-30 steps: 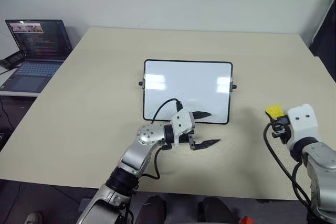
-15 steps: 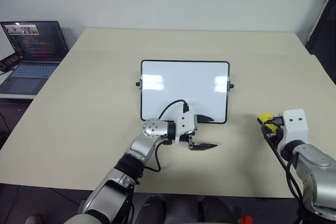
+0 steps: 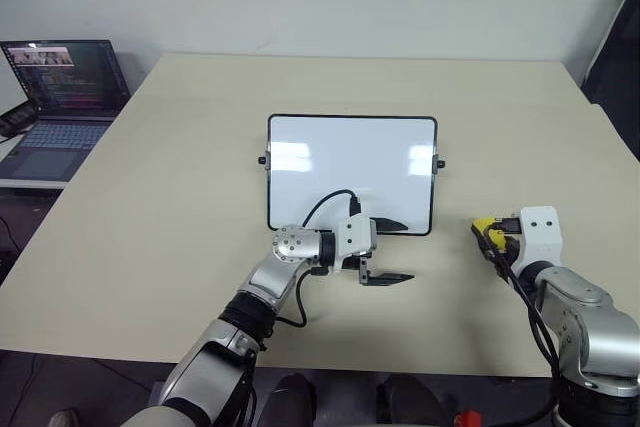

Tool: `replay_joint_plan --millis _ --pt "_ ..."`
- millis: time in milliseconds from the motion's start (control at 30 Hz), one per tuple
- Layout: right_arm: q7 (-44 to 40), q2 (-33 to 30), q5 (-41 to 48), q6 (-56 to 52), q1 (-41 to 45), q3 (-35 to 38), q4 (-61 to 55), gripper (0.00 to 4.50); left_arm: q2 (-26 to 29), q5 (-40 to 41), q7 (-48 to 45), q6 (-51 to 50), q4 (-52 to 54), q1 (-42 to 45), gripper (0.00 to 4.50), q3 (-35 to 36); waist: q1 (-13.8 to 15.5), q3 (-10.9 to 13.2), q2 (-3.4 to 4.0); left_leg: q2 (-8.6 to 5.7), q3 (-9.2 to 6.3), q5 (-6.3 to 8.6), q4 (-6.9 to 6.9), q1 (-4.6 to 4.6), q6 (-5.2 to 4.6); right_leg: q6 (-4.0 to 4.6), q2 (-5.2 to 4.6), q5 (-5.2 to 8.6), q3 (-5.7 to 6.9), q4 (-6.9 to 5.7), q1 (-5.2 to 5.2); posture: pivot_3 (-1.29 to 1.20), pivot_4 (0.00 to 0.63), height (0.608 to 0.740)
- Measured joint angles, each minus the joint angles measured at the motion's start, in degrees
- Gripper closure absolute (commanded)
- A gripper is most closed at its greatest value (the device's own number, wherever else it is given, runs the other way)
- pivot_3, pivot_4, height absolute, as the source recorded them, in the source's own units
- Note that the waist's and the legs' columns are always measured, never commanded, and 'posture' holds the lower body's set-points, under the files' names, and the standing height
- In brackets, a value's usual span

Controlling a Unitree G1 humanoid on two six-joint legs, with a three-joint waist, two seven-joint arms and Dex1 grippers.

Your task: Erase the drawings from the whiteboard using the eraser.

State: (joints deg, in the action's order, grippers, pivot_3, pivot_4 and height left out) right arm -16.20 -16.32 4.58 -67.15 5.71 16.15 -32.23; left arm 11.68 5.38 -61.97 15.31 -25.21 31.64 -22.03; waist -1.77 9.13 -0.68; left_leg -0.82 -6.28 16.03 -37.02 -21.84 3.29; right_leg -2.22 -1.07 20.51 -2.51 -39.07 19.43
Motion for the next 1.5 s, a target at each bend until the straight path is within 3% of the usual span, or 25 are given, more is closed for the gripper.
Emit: replay_joint_plan --millis 100,400,433,733,1033,1167,1267,1500 --pt "0.32 0.05 0.87 0.4 -0.02 0.0 0.56 3.13 0.05 -0.03 0.08 -0.01 0.04 0.04 0.0 0.01 -0.01 0.0 0.0 0.0 0.0 0.0 0.0 0.0 0.0 0.0 0.0 0.0 -0.01 -0.01 0.01 0.0 0.15 0.74" --pt "1.59 0.05 1.51 1.25 -0.03 0.0 1.2 0.16 0.43 -0.27 0.72 -0.09 0.18 0.04 0.0 0.05 -0.01 0.0 0.0 0.0 0.0 0.0 0.0 0.0 0.0 0.0 0.0 0.0 -0.01 -0.01 0.01 0.0 0.15 0.74" --pt "1.63 0.0 1.52 1.59 -0.03 0.0 1.24 0.04 0.46 -0.28 0.86 -0.09 0.18 0.04 0.0 0.09 -0.01 0.0 0.0 0.0 0.0 0.0 0.0 0.0 0.0 0.0 0.0 0.0 -0.01 -0.01 0.01 0.0 0.15 0.74" --pt "2.74 0.4 2.89 3.67 -0.06 0.92 1.19 0.04 1.72 -0.31 3.21 -1.48 3.09 -0.5 0.0 1.82 -0.07 0.0 0.0 0.03 0.02 0.0 0.0 -0.03 0.0 0.0 -0.02 0.0 -0.03 -0.03 0.06 0.0 0.15 0.74" --pt "2.01 -3.19 2.88 15.17 -10.98 1.91 -12.01 0.04 4.62 -0.42 20.44 -21.27 26.22 -10.83 0.0 12.4 0.03 -0.01 0.02 0.09 -0.02 0.0 -0.01 -0.12 0.0 0.0 -0.06 0.0 -0.06 -0.03 0.13 0.0 0.15 0.74" --pt "2.41 -2.34 1.19 23.11 -19.94 2.31 -14.25 0.04 3.53 -4.85 32.99 -27.44 35.39 -18.95 0.0 16.79 0.04 -0.03 0.05 0.09 0.02 0.0 0.02 -0.03 0.0 -0.01 -0.07 0.01 -0.1 -0.02 0.08 0.0 0.15 0.74" --pt "4.82 2.94 0.32 29.58 -27.99 3.36 -16.01 0.04 0.86 -7.53 41.62 -30.22 41.21 -30.81 0.0 20.17 -0.09 -0.05 0.09 0.23 0.02 0.01 0.11 -0.04 0.0 0.01 -0.04 0.02 -0.24 0.03 0.14 0.0 0.15 0.74" --pt "8.27 10.19 -1.76 42.09 -37.3 2.74 -16.81 0.04 -3.12 -10.56 51.1 -28.93 48.22 -43.88 0.0 21.47 0.64 -0.03 0.03 0.17 -0.05 0.0 0.02 0.17 0.01 0.01 -0.09 0.01 -0.2 0.01 -0.16 0.0 0.15 0.74"
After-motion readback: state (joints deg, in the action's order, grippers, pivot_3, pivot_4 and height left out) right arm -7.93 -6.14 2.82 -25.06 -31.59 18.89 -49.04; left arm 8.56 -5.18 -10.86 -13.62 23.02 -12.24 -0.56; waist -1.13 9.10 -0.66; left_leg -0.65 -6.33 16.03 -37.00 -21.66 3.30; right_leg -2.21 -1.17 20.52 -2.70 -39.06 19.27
